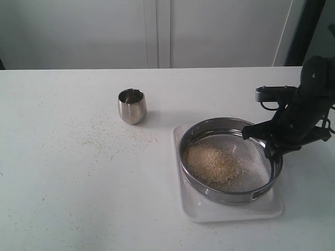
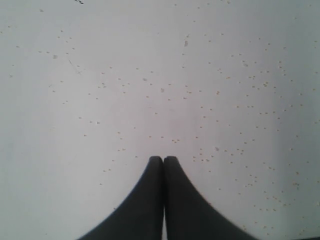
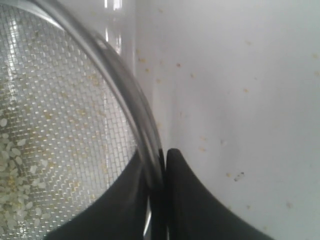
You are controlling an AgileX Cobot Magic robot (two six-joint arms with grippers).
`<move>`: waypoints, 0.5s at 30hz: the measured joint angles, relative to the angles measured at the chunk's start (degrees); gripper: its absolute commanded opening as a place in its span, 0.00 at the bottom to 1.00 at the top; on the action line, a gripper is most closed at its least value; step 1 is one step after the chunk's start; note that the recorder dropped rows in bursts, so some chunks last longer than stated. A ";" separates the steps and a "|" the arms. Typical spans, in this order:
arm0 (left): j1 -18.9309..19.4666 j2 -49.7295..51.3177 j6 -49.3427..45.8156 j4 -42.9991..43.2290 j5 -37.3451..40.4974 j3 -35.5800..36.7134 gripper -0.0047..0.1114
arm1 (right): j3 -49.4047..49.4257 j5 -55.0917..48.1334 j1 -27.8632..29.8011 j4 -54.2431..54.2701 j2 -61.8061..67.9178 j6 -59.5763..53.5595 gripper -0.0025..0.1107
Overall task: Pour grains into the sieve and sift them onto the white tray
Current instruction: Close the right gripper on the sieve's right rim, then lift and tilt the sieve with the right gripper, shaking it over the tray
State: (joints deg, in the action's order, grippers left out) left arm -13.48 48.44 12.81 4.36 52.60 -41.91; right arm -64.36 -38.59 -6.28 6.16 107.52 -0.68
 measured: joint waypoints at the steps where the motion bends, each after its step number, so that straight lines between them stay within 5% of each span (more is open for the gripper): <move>1: 0.00 0.00 0.00 0.00 0.00 0.00 0.04 | 0.00 0.00 0.00 0.00 0.00 0.00 0.02; 15: 0.00 0.00 0.00 0.00 0.00 0.00 0.04 | 0.77 -1.04 0.00 -0.47 -5.75 -0.36 0.02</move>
State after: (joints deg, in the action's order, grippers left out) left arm -13.48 48.44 12.81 4.36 52.60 -41.91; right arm -63.58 -39.64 -6.28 5.69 101.76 -1.04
